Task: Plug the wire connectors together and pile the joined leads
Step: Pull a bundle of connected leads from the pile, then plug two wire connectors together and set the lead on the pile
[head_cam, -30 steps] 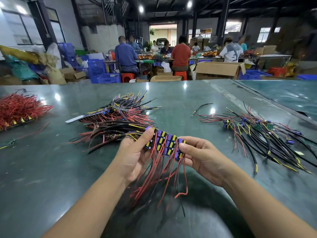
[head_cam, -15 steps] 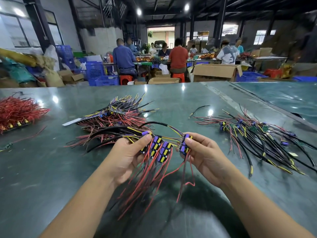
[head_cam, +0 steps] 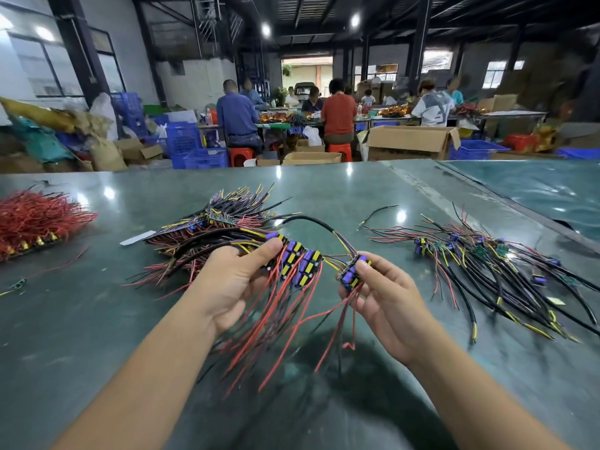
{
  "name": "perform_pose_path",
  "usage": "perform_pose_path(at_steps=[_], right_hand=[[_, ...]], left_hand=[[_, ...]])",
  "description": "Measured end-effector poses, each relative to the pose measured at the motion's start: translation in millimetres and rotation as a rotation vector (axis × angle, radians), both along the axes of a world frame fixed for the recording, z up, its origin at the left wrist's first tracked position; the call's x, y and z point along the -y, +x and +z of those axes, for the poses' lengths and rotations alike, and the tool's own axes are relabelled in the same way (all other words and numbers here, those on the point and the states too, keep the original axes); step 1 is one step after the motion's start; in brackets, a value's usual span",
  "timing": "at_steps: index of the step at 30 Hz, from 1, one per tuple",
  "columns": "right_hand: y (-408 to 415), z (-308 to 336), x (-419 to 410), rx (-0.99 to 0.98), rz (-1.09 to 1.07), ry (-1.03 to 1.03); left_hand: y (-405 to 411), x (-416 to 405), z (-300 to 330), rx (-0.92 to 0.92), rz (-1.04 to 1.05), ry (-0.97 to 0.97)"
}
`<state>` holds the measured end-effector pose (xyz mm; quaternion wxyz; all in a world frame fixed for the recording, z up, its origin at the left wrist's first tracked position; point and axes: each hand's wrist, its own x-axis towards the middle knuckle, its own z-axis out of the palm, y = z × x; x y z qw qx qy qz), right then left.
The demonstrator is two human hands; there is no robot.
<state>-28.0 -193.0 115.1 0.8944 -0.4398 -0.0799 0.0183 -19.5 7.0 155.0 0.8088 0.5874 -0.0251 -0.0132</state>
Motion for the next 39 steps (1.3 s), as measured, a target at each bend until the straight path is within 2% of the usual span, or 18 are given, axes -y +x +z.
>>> perform_pose_path(at_steps=[4,7,11,20,25,29,35,37,39], right_hand=[[-5,5,-5,-0.101,0.11,0.094],[-7,6,-10,-0.149,0.202,0.079],[-6,3,-11,-0.161,0.153,-0.001],[-6,9,-3,-0.223,0.14,0.088],[-3,8,3,-0.232,0.07,0.067],[3,6,9,-0.252,-0.024,0.088],[8,5,21,-0.296,-0.098,0.132],[8,6,22,-0.281,-0.107,0.176],[8,8,22,-0.254,-0.119,0.237]], left_hand=[[-2,13,2,0.026,-0.076,-0.159],[-3,17,-2,0.055,-0.147,-0.071],[-2,19,-8,0.084,-0.21,0.009],[-4,8,-1,0.034,-0.22,0.015],[-4,-2,1,0.026,-0.171,0.006],[-7,-12,8,-0.008,-0.152,0.098],[-15,-34,22,-0.05,-0.118,0.134],[-20,-38,29,-0.012,-0.122,0.226],[-25,-40,39,0.063,-0.106,0.398]])
